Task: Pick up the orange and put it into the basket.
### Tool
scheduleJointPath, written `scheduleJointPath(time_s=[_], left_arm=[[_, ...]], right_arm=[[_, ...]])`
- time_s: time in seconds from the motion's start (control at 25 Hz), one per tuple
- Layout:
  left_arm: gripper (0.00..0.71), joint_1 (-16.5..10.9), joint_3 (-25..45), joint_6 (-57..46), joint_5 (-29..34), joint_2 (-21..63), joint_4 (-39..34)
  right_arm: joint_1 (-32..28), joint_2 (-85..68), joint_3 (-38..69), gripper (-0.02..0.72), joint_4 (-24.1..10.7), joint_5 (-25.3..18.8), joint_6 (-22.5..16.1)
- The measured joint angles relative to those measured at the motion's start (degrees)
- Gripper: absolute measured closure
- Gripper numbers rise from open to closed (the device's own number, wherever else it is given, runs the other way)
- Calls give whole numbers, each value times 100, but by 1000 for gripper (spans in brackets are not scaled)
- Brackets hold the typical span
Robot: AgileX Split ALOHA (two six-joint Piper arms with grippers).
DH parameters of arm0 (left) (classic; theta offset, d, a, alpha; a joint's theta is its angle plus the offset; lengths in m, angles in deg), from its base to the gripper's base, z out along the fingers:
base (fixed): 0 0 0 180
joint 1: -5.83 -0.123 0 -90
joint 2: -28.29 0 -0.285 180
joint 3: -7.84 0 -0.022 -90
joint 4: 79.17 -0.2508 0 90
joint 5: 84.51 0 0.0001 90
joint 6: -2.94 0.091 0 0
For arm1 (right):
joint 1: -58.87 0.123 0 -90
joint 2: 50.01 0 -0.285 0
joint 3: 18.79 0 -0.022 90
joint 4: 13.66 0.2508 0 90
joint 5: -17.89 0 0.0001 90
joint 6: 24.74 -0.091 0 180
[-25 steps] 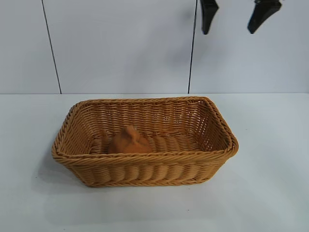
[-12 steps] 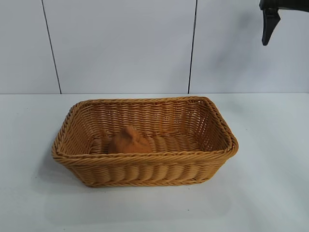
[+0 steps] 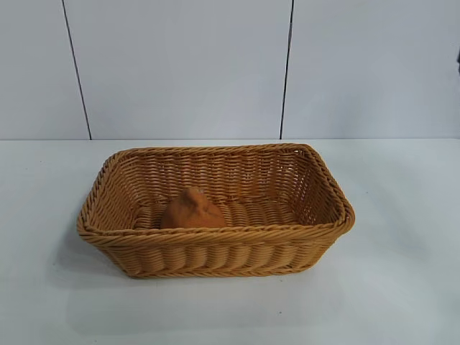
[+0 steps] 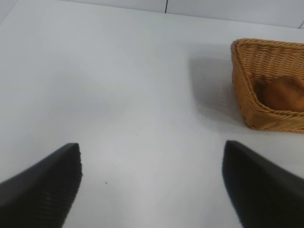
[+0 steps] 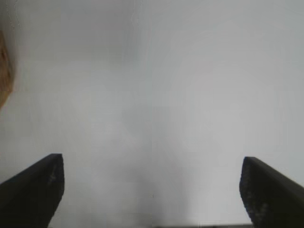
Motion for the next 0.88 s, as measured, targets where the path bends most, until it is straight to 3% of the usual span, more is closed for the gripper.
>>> scheduleJointPath(time_s=[0.16, 0.36, 0.56, 0.88], left_arm=[[131, 0, 0, 0, 0, 0, 0], [131, 0, 0, 0, 0, 0, 0], [131, 0, 0, 0, 0, 0, 0], [131, 0, 0, 0, 0, 0, 0]], right_arm=[[0, -1306, 1529, 10, 18, 13, 31], [0, -2945, 3058, 10, 18, 452, 31], [5, -4683, 3269, 10, 70, 1171, 72], [5, -6883, 3459, 10, 70, 1137, 89]])
